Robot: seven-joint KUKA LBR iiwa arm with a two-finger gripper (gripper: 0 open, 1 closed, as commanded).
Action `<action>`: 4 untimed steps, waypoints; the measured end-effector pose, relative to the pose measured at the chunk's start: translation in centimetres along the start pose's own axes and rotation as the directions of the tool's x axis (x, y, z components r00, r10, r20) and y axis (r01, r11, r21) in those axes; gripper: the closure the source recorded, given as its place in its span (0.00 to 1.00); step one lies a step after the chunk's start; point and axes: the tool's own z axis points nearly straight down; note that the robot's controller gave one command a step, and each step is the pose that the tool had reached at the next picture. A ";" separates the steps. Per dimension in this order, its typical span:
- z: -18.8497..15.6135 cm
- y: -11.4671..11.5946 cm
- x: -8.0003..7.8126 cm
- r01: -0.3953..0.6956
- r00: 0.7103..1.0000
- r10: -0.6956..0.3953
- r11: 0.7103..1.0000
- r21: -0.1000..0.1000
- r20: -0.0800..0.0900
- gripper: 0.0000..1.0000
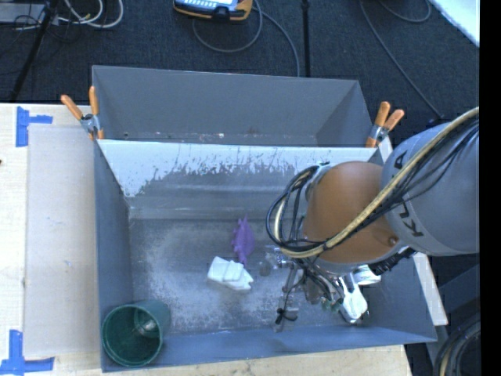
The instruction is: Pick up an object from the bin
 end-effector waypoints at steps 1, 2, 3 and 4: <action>-0.4 0.0 -0.2 -0.001 1.000 0.001 1.000 0.000 0.008 0.00; 3.4 3.4 -4.5 0.027 1.000 -0.027 1.000 0.001 0.012 0.00; 6.2 4.3 -6.1 0.172 0.985 -0.172 0.985 0.000 0.007 1.00; 6.2 4.3 -6.1 0.172 0.985 -0.172 0.985 0.000 0.007 1.00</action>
Offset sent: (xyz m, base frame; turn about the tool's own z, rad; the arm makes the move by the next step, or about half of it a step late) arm 0.0641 0.0566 -0.0622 -0.0465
